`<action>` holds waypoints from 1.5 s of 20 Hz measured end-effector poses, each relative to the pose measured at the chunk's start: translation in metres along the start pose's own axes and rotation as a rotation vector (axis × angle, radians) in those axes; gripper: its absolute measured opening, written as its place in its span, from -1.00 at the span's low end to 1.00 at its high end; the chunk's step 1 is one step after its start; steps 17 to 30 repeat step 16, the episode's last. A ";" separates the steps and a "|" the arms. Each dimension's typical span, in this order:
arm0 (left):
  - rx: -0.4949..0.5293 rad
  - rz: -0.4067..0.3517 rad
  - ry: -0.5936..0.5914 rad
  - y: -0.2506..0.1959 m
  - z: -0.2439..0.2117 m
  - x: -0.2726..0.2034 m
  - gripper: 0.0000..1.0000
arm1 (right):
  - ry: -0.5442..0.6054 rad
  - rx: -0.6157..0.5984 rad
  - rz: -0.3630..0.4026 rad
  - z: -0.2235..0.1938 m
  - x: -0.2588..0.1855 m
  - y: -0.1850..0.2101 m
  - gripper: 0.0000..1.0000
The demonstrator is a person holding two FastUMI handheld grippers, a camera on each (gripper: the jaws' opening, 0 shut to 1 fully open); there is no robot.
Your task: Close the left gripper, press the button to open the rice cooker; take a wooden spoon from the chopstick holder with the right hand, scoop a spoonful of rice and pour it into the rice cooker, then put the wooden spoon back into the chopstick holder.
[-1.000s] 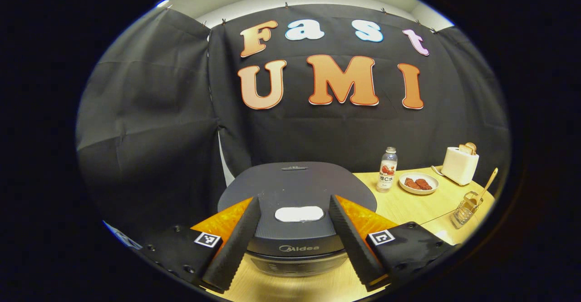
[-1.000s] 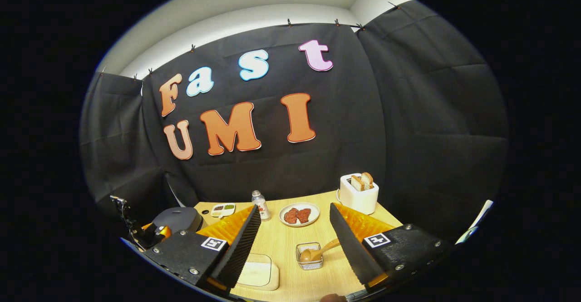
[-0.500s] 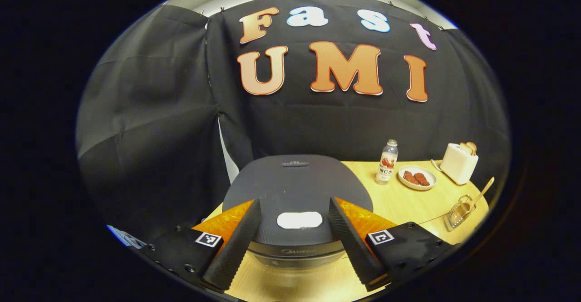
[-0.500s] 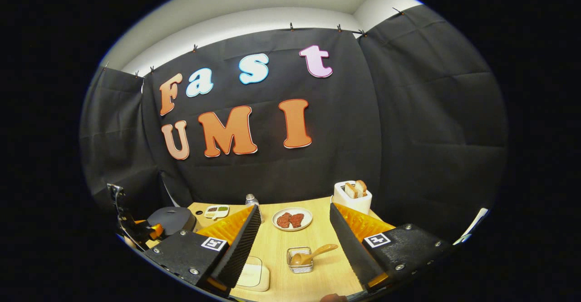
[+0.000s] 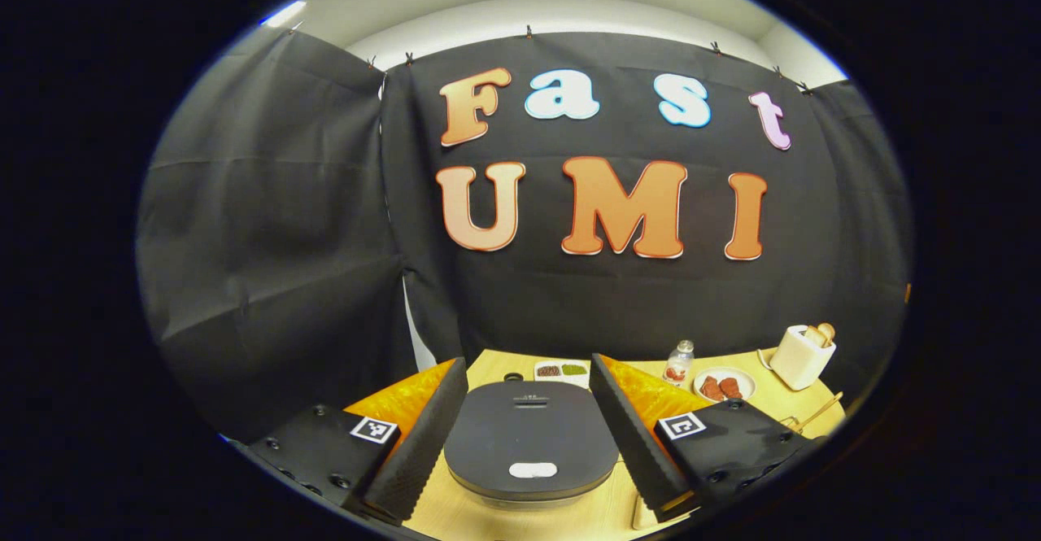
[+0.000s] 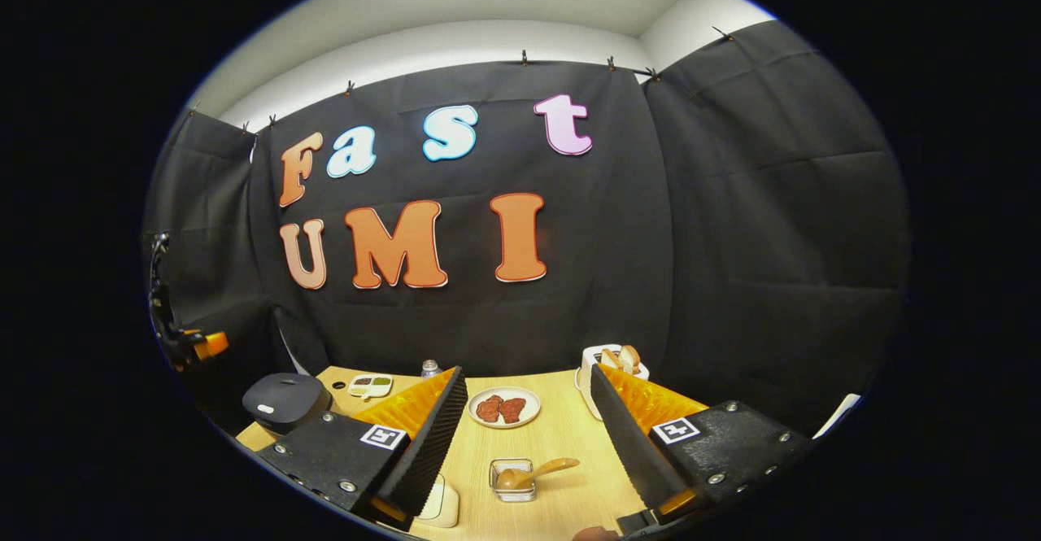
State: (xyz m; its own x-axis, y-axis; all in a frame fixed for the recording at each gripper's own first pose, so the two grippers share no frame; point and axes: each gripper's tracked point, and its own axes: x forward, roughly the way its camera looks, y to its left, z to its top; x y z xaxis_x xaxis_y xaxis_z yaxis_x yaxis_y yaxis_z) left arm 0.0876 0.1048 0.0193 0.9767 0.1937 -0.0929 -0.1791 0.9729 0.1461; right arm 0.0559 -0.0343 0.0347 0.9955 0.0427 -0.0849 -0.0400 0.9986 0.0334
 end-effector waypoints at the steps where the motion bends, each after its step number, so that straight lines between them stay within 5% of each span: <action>1: -0.006 -0.006 -0.013 -0.001 0.016 -0.006 1.00 | -0.008 -0.009 -0.003 0.005 0.001 -0.002 0.89; 9: -0.021 -0.087 -0.112 -0.024 0.096 -0.055 1.00 | -0.032 -0.032 0.007 0.031 0.007 -0.006 0.89; 30: -0.009 -0.062 -0.136 -0.028 0.101 -0.070 1.00 | -0.030 -0.067 0.027 0.031 0.006 -0.008 0.89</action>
